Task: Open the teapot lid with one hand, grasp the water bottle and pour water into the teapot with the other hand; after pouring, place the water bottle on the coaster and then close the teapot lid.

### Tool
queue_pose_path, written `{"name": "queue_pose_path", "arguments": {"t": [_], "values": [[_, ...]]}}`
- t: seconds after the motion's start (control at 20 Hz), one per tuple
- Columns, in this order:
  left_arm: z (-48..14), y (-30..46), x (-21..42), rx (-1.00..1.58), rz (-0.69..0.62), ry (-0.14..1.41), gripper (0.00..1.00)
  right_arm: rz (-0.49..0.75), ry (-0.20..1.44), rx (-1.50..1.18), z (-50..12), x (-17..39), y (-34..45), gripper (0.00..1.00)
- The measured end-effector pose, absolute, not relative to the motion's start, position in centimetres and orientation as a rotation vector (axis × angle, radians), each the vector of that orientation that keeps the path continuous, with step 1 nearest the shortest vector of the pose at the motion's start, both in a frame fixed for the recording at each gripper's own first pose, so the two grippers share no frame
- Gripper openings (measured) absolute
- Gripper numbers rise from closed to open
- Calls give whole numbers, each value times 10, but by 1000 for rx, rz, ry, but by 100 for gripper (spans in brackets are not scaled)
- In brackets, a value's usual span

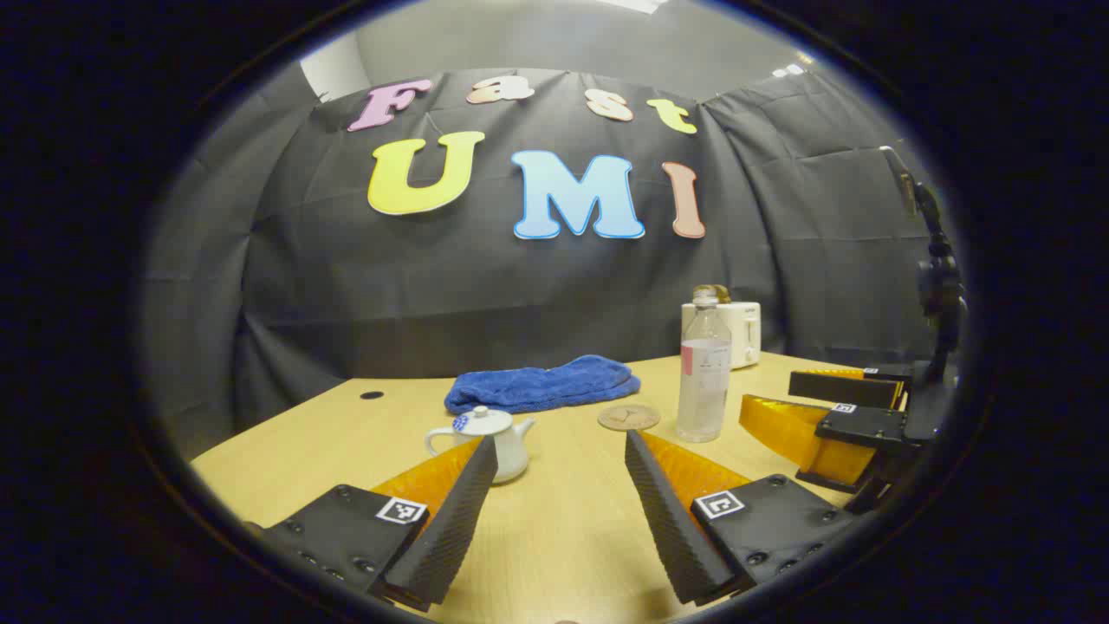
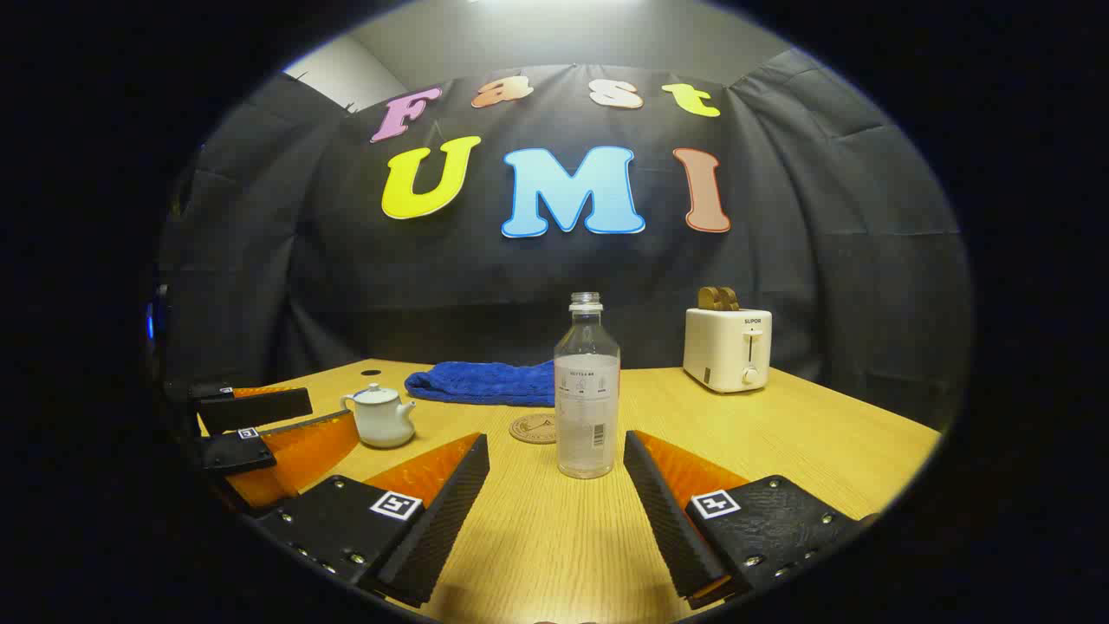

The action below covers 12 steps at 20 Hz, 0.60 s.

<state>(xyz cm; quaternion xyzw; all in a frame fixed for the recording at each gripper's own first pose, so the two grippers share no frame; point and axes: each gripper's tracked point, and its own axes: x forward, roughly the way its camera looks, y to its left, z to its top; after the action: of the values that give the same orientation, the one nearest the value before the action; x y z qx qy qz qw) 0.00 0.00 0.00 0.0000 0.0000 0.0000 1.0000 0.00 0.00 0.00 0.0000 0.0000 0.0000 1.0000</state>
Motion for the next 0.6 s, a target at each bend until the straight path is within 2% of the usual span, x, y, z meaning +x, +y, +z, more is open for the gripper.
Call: {"name": "queue_pose_path", "arguments": {"t": [0.15, 0.5, 0.6], "values": [[-5, 3, 0, 21, 75, 51, 100, -20, -1, -26, 10, -5, -3, 97], [34, 30, 9, -102, 106, 12, 100, -42, -57, -44, 46, -16, -8, 97], [37, 30, 11, -100, 104, 12, 94, -39, -62, -52, 52, -13, -8, 97]]}}
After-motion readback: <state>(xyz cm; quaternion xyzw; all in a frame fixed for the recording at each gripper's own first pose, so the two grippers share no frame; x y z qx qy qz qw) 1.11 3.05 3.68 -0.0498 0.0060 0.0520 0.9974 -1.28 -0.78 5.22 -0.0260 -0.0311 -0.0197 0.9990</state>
